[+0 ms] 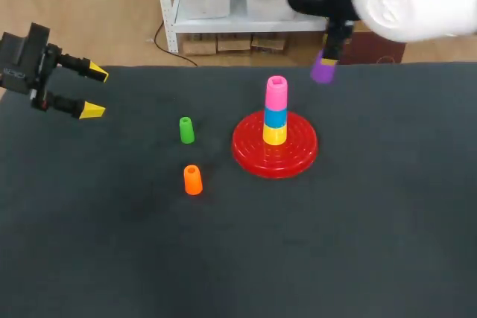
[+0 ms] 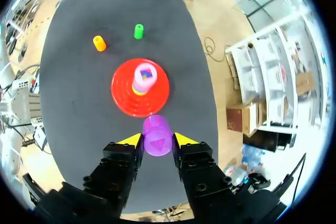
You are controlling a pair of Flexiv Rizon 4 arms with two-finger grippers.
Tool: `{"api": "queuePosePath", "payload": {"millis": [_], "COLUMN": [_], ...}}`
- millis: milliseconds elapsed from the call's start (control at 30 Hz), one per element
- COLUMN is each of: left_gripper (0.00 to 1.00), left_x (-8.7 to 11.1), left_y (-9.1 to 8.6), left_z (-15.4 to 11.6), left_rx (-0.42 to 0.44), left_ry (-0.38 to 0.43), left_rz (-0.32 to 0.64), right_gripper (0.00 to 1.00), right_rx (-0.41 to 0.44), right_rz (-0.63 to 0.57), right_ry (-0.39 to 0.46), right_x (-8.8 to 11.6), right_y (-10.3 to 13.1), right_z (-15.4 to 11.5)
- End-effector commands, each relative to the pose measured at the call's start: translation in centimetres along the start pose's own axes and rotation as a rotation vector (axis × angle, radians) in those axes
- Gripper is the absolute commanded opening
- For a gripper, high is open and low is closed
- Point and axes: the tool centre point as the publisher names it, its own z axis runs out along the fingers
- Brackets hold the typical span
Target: Pick up and stack the cylinders on the red base in this order: pink,purple,orange,green
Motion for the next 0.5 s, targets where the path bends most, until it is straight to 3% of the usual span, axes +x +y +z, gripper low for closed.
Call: {"api": "queuePosePath", "payload": {"millis": [33,233,500], "left_gripper": [1.0,1.0,1.0], "left_x": [0.1,0.1,0.1], "left_y": [-0.1,-0.1,-0.1], "left_z": [0.0,0.0,0.0], "left_rx": [-0.002,-0.002,-0.002], "left_ry": [-0.002,-0.002,-0.002], "left_rz": [0.002,0.002,0.002], "right_gripper": [0.0,0.0,0.0], "right_rx": [-0.108,-0.174,-0.198], "right_rz": [-0.023,-0.086,-0.13], "right_ry": [0.074,0.099,0.105], "right_x": [-4.3,-6.0,-7.4], "right_y": [-1.9,-1.9,-0.6], "right_z": [1.0,1.6,1.8]}}
